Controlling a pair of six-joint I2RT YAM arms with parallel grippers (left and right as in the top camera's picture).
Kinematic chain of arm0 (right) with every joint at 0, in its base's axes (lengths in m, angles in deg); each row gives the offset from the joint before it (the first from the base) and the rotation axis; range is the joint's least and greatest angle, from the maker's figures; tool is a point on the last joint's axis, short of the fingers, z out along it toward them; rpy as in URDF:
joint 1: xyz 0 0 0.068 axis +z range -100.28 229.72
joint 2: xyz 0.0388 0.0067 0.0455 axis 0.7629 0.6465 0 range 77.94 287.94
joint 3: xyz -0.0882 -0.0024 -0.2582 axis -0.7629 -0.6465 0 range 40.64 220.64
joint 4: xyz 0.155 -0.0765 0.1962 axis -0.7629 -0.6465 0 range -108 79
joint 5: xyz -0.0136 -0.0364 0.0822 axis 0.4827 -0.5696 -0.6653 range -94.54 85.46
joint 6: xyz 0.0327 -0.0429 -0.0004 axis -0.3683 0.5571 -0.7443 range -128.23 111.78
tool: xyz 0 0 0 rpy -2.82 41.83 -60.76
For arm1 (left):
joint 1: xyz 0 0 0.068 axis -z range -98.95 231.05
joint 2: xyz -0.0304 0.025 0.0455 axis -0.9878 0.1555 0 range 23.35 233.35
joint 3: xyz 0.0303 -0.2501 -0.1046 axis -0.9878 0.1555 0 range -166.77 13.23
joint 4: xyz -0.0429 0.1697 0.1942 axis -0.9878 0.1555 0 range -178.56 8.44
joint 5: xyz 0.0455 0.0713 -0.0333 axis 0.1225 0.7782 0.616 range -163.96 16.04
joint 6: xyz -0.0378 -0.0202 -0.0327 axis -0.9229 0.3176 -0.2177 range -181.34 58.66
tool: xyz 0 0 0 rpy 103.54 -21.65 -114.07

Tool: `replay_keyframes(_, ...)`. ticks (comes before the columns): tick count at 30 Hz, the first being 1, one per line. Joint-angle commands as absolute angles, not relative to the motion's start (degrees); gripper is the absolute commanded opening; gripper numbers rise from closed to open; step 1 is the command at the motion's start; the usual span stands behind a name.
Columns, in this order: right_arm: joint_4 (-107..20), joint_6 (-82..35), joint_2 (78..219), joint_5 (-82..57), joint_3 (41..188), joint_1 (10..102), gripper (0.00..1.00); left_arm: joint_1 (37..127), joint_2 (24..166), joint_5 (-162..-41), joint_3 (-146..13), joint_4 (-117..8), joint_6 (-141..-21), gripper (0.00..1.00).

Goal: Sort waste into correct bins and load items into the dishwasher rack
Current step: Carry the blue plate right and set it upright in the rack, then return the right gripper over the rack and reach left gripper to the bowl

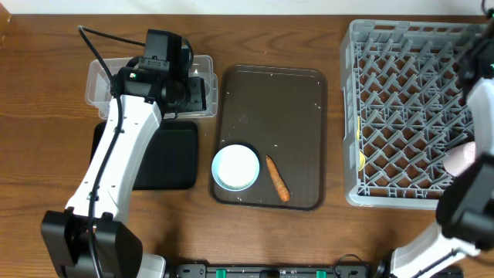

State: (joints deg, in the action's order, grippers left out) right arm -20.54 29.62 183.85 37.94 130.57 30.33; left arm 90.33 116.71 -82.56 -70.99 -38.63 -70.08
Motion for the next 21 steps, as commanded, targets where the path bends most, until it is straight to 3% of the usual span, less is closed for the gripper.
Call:
replay_keyframes(1, -24.47, 24.51, 177.31, 27.73, 130.92, 30.46, 0.94, 90.46, 116.91, -82.06, -71.36, -38.43, -69.53, 0.55)
replay_keyframes(6, -36.60, 16.66, 172.55, 11.62, 130.92, 31.66, 0.93, 90.46, 116.91, -82.06, -71.36, -38.43, -69.53, 0.55)
replay_keyframes(13, -52.43, 7.17, 171.65, -20.77, 130.79, 36.27, 0.81, 90.46, 116.91, -82.06, -71.39, -38.38, -69.53, 0.55)
replay_keyframes(21, -62.33, 6.41, 173.25, -26.36, 129.30, 49.10, 0.83, 90.46, 116.91, -82.06, -71.36, -37.36, -69.53, 0.55)
